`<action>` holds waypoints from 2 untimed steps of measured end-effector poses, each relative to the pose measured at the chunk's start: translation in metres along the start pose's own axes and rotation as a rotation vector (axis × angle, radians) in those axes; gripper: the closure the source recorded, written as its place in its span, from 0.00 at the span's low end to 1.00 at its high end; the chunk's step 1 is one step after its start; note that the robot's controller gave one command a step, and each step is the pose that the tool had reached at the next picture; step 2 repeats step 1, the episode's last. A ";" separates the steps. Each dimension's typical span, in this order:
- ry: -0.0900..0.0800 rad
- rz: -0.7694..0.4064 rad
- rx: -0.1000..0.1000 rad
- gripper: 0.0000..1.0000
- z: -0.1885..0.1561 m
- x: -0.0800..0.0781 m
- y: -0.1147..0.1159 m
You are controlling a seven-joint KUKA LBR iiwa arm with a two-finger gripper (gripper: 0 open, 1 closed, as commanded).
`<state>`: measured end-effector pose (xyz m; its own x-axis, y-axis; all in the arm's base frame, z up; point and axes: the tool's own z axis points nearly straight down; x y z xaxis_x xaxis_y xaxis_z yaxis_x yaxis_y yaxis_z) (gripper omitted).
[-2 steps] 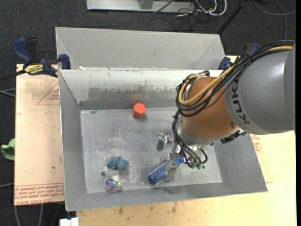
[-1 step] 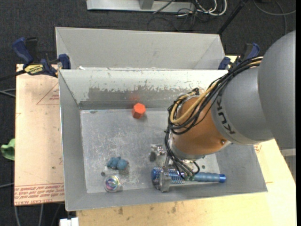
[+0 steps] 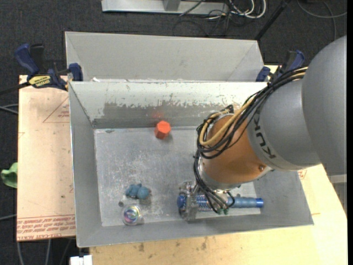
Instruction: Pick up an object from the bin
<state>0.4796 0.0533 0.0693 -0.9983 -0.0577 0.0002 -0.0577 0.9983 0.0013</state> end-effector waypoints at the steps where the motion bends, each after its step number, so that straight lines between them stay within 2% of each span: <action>1: -0.010 0.076 -0.001 1.00 -0.140 -0.016 0.019; 2: -0.010 0.076 -0.001 1.00 -0.140 -0.016 0.019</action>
Offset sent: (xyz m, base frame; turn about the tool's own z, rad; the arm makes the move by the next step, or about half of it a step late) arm 0.0126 0.0183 0.1369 0.0788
